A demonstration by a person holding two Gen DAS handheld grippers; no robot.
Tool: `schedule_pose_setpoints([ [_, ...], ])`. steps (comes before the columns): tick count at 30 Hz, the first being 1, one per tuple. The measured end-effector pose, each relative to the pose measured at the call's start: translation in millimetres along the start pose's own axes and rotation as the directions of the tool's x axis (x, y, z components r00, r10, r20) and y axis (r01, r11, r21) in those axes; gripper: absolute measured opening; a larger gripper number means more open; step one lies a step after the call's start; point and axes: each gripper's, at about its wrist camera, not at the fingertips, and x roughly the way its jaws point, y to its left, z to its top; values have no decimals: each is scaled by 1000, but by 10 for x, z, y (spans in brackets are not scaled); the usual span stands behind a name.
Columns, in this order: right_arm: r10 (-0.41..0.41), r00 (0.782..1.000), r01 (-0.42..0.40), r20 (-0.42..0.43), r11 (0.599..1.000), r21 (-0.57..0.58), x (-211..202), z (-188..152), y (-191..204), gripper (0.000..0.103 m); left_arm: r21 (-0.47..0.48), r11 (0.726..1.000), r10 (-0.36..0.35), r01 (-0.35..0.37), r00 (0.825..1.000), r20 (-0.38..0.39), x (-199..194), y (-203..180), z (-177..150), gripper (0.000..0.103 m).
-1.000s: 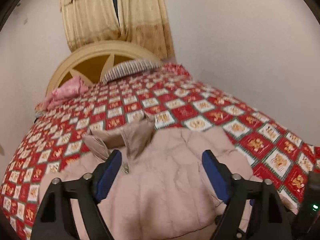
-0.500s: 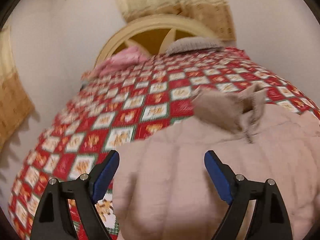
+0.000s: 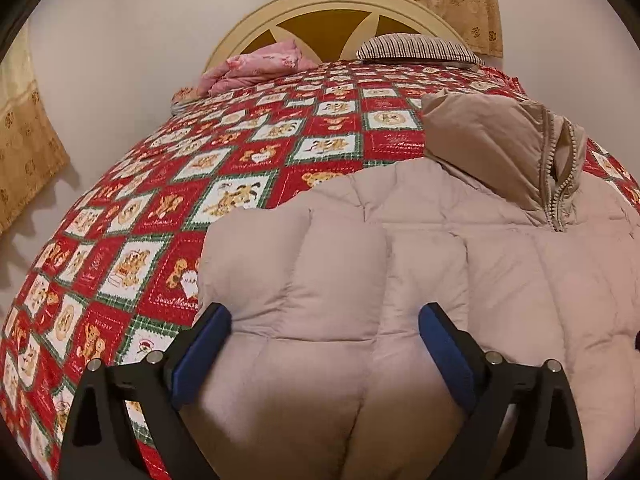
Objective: Fold large clothes
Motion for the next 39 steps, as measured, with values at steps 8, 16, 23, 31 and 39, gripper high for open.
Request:
schedule_pose_setpoints([
  [8,-58,998,57,-25,998,-32,87,-45,63,103,-3,1000,14,-14,999,-44,86,-12,-3,102],
  [16,-109,993,106,-49,992,-62,157,-43,108,103,7,1000,25,-24,998,-51,118,-28,-8,102],
  [23,-129,990,125,-53,989,-75,180,-46,131,103,9,1000,27,-26,998,-51,116,-30,-8,102],
  [31,-150,987,145,-54,986,-86,207,-51,158,103,14,999,34,-33,998,-50,107,-38,-9,102],
  [39,-156,986,151,-53,985,-89,221,-44,157,103,17,999,36,-35,998,-50,105,-43,-5,102],
])
